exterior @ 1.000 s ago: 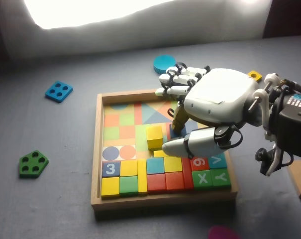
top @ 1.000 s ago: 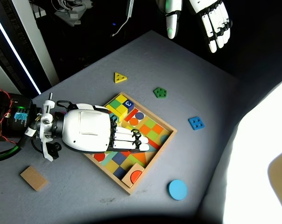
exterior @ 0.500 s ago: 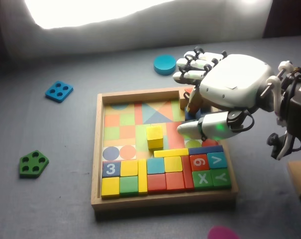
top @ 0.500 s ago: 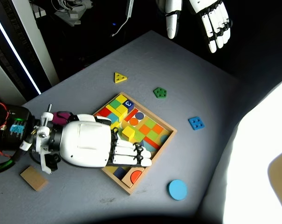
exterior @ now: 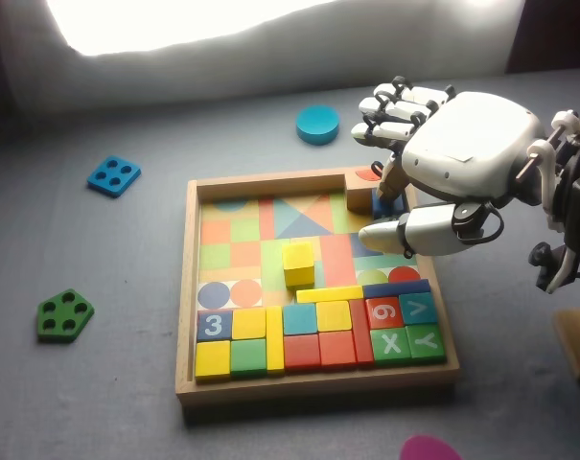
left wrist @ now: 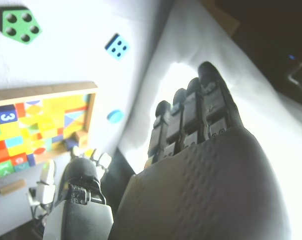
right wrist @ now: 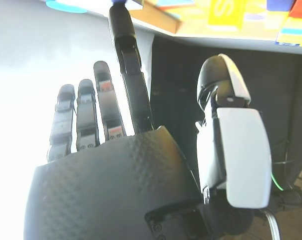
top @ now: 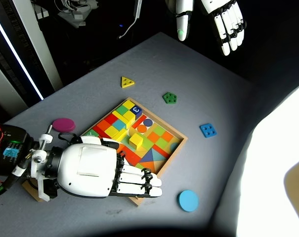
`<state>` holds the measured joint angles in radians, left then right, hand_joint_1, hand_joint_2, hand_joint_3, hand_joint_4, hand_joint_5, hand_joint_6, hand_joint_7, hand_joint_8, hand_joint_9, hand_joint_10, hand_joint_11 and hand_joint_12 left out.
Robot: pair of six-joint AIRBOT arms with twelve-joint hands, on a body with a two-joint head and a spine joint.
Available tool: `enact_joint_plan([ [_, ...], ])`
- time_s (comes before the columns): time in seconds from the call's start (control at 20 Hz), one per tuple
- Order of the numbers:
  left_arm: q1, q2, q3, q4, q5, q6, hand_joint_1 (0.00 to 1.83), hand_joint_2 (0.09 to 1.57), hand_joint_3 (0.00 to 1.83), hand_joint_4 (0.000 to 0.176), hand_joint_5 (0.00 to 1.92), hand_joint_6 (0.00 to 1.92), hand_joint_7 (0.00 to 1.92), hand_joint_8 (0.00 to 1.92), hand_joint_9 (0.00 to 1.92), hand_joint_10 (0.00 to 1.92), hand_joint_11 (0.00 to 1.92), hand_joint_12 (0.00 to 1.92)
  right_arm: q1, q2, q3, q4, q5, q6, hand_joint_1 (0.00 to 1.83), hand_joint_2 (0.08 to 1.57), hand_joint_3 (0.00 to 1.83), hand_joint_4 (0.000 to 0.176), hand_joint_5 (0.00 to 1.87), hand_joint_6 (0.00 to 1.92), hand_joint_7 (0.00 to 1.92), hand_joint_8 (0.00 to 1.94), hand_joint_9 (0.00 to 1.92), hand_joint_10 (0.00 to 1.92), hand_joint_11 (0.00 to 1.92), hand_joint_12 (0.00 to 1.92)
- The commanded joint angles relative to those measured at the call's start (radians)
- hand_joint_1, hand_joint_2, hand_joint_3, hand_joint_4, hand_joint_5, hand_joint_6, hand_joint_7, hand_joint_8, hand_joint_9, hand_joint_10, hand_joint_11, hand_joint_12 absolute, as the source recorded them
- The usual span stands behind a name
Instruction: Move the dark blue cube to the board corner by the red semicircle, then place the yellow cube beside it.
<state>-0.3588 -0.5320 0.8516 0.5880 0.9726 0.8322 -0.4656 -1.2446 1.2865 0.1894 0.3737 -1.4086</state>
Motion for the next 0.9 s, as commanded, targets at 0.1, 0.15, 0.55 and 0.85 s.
enact_joint_plan([
  [0.1, -0.016, 0.002, 0.001, 0.045, -0.077, -0.002, 0.0, 1.15, 0.0, 0.026, 0.04, 0.01, 0.03, 0.0, 0.01, 0.0, 0.0, 0.24, -0.005, 0.011, 0.009, -0.002, 0.045, -0.014, 0.0, 1.16, 0.0, 0.0, 0.96, 0.0, 0.21, 0.0, 0.0, 0.0, 0.0, 0.0],
  [0.15, -0.016, 0.002, 0.001, 0.045, -0.077, -0.002, 0.0, 1.15, 0.0, 0.024, 0.05, 0.01, 0.04, 0.01, 0.02, 0.0, 0.0, 0.24, -0.005, 0.013, 0.009, -0.002, 0.045, -0.014, 0.0, 1.16, 0.0, 0.0, 0.96, 0.0, 0.21, 0.0, 0.0, 0.0, 0.0, 0.0],
  [0.55, -0.02, 0.002, 0.001, 0.049, -0.077, -0.003, 0.0, 1.16, 0.0, 0.027, 0.03, 0.0, 0.04, 0.0, 0.01, 0.0, 0.0, 0.23, -0.007, 0.037, -0.005, -0.001, 0.052, -0.033, 0.0, 1.16, 0.0, 0.0, 0.95, 0.0, 0.2, 0.0, 0.0, 0.0, 0.0, 0.0],
  [0.85, -0.02, 0.002, 0.001, 0.051, -0.076, -0.003, 0.0, 1.16, 0.0, 0.022, 0.04, 0.0, 0.05, 0.0, 0.02, 0.0, 0.0, 0.3, 0.021, 0.038, -0.012, -0.001, 0.157, -0.046, 0.0, 1.16, 0.0, 0.0, 0.94, 0.0, 0.21, 0.0, 0.0, 0.0, 0.0, 0.0],
])
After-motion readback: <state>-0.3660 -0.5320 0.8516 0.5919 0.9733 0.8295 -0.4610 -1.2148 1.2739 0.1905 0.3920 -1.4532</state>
